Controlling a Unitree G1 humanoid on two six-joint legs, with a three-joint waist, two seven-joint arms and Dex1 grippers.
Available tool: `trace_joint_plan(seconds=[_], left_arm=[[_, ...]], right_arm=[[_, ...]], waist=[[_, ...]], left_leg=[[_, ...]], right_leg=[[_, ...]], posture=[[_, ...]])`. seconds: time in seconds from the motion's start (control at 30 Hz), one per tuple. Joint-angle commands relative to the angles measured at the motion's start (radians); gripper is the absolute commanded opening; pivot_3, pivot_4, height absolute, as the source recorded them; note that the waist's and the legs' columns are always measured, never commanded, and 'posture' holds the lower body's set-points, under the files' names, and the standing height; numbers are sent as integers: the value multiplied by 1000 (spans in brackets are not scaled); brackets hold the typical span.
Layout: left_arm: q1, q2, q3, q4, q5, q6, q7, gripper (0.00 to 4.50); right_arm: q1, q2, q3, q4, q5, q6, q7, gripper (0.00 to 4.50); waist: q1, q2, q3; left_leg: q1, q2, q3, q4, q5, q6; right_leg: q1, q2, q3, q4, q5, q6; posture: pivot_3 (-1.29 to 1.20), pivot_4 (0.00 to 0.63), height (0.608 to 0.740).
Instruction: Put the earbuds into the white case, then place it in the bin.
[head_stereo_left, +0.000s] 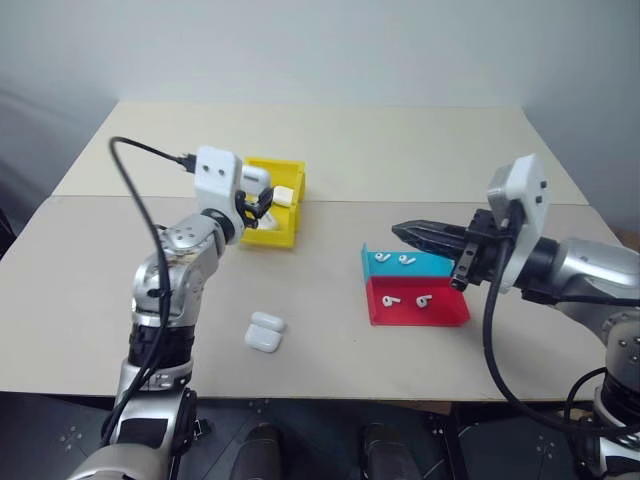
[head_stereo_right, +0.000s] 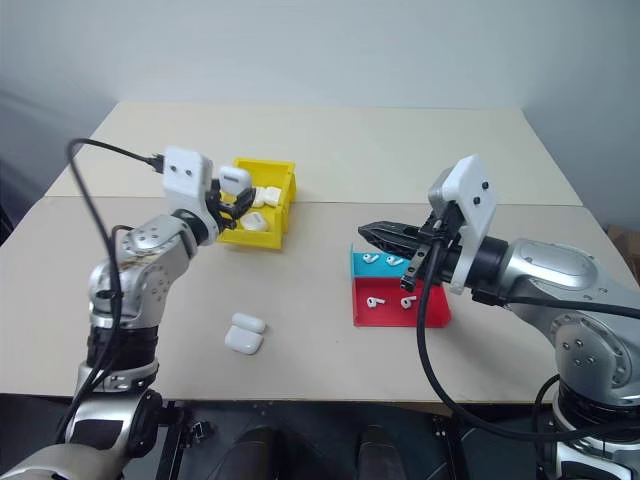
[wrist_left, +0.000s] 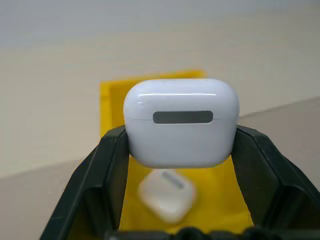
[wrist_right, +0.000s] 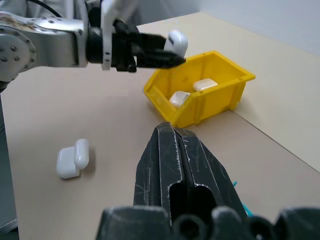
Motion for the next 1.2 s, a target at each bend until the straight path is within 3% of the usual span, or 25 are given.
trace_joint_plan(seconds=[0.03, 0.17, 0.2, 0.53, 0.7, 0.9, 1.07, 1.2], left_arm=[[-96, -18, -24, 109, 58, 11, 44, 3125], [-163, -36, -25, 243, 77, -45, 31, 4388], [-171, -37, -22, 248, 73, -62, 15, 4451], [-56, 54, 54, -48, -39, -145, -197, 4451], [147, 253, 127, -240, -197, -149, -491, 4451], [365, 441, 286, -385, -420, -133, -774, 4451], [493, 565, 397, -455, -567, -75, -905, 4451], [549, 610, 445, -489, -613, -83, -938, 4451]], right_arm=[[-11, -21, 14, -29, 6, -27, -19, 15], [-16, -30, 31, -29, 5, -37, -27, 0], [-17, -32, 33, -29, 6, -38, -29, 0], [28, -49, 1, -26, -1, -90, -19, 0], [156, -44, 29, 14, -128, -255, 24, 0], [271, -101, 11, 74, -159, -370, 196, 0], [291, -144, -5, 102, -154, -403, 273, 0], [298, -163, -18, 109, -144, -417, 311, 0]], waist=[[2, 0, 0], [3, 0, 0], [1, 0, 0], [-7, 0, 0], [-17, 0, 0], [-19, -1, 0], [-22, -1, 0], [-22, -1, 0]], left_leg=[[0, 0, 0, 0, 0, 0], [-1, 0, 0, 0, 0, 0], [-1, 0, 0, 0, 0, 0], [-1, 0, 0, -1, 0, 0], [0, 0, 0, -1, 0, 0], [0, 1, 0, -1, 0, 0], [2, 1, 1, -1, 0, 0], [2, 1, 1, -2, 0, 0]], right_leg=[[0, 0, 0, 0, 0, 0], [0, 0, -1, -1, 0, 0], [0, 0, -1, 0, 0, 0], [-1, 0, 0, 0, 0, 0], [-1, 0, 0, 0, 0, 0], [0, 0, 0, -1, 0, 0], [0, 0, 0, 0, 0, 0], [0, 0, 0, -1, -1, 0]], posture=[[0, 150, 740], [0, 150, 740], [0, 150, 740], [0, 150, 740], [0, 150, 740], [0, 150, 740], [0, 150, 740], [0, 150, 740]])
